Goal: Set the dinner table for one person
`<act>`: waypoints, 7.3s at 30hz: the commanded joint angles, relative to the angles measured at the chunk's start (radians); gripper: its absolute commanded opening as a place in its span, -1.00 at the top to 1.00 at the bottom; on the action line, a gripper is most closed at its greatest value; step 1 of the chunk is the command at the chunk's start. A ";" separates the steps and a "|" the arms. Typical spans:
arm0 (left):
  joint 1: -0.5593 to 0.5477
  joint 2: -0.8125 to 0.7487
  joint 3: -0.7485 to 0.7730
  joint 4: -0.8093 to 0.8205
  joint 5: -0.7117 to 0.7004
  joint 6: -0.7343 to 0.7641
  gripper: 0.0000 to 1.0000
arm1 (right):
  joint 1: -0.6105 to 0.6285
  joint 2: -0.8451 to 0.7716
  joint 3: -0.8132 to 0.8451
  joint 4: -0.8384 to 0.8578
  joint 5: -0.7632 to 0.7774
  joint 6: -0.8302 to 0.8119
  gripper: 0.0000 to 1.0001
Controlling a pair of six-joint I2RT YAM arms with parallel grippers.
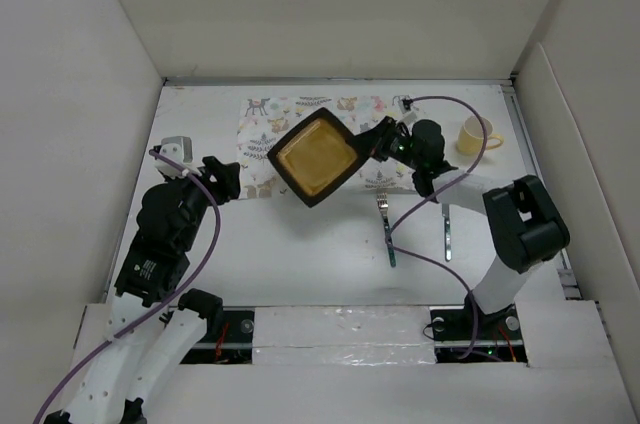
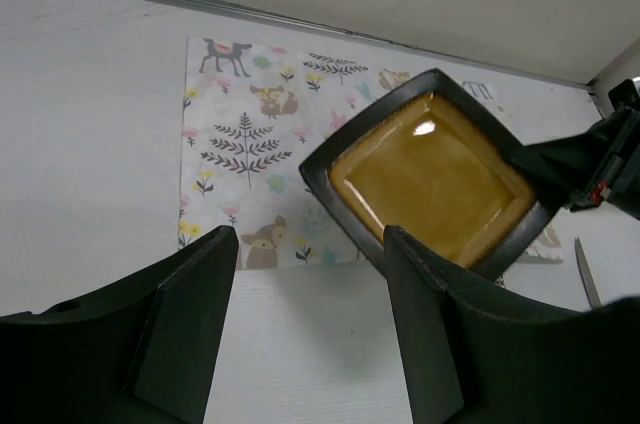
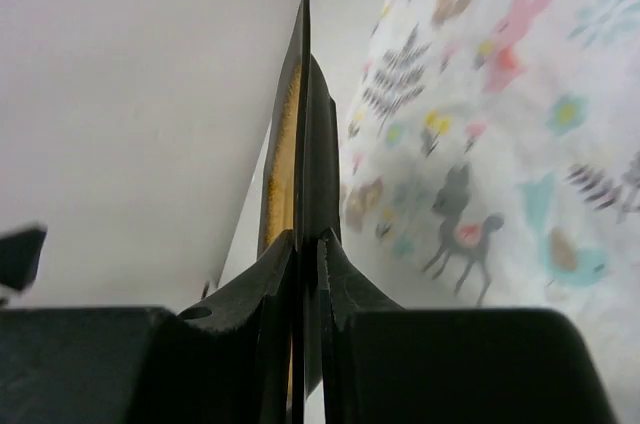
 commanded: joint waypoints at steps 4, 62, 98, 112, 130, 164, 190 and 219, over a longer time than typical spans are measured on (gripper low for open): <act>0.006 -0.003 -0.007 0.044 0.031 0.010 -0.14 | -0.057 0.111 0.151 0.205 0.178 0.157 1.00; 0.006 0.021 -0.005 0.043 0.077 0.013 -0.13 | -0.165 0.098 -0.021 -0.055 0.409 0.004 -0.21; 0.006 -0.026 -0.004 0.046 0.120 0.019 0.46 | 0.288 -0.318 -0.196 -1.086 0.729 -0.426 0.19; 0.006 -0.037 -0.004 0.041 0.115 0.019 0.44 | 0.328 -0.315 -0.162 -1.151 0.768 -0.366 1.00; 0.006 -0.029 -0.004 0.041 0.109 0.019 0.42 | 0.264 -0.415 -0.140 -1.128 0.755 -0.445 1.00; 0.006 -0.043 0.006 0.021 0.085 -0.028 0.40 | 0.390 0.388 0.854 -0.990 0.700 -0.334 1.00; 0.006 -0.081 0.003 0.034 0.118 -0.025 0.35 | 0.424 0.924 1.547 -1.243 0.771 -0.220 1.00; 0.006 -0.063 0.002 0.034 0.108 -0.024 0.35 | 0.367 1.026 1.679 -1.186 0.672 -0.234 0.83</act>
